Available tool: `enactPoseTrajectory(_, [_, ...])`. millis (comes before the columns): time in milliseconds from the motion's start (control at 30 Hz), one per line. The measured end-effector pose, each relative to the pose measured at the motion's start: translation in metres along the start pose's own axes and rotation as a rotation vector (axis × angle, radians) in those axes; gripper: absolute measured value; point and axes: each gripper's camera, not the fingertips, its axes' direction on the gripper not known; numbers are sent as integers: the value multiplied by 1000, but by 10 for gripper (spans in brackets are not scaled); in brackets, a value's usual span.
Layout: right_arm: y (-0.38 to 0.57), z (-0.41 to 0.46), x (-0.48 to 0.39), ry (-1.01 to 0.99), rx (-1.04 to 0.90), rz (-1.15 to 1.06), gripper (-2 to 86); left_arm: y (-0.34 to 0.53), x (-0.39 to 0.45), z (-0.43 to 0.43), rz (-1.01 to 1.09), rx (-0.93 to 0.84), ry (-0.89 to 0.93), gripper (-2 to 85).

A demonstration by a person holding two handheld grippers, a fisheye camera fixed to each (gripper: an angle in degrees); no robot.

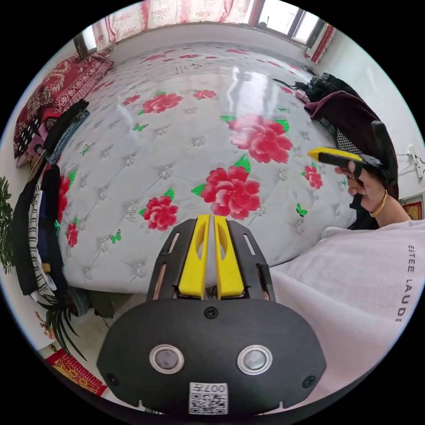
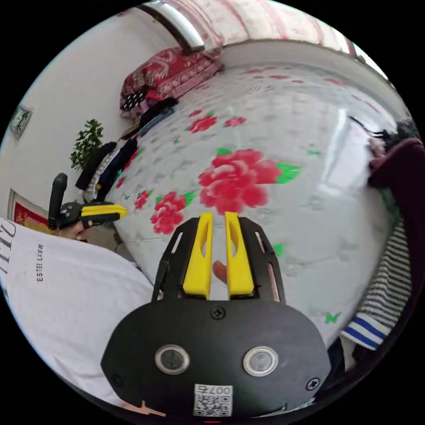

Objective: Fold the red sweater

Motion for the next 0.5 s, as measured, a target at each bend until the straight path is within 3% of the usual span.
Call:
enactPoseTrajectory(100, [42,-110,76,328,192,134,62,-10,47,6,56,-8,48,-5])
enactPoseTrajectory(200, [114,-254,177,733,325,437,97,-24,79,2,73,19,104,-4])
enactPoseTrajectory(333, [173,-312,250,784,242,619,117,-29,110,-9,130,77,116,4])
enactPoseTrajectory(400, [204,-300,284,588,129,702,114,-25,115,-12,150,88,103,15])
enactPoseTrajectory(500, [235,-307,278,493,329,763,93,-14,111,-18,149,134,121,39])
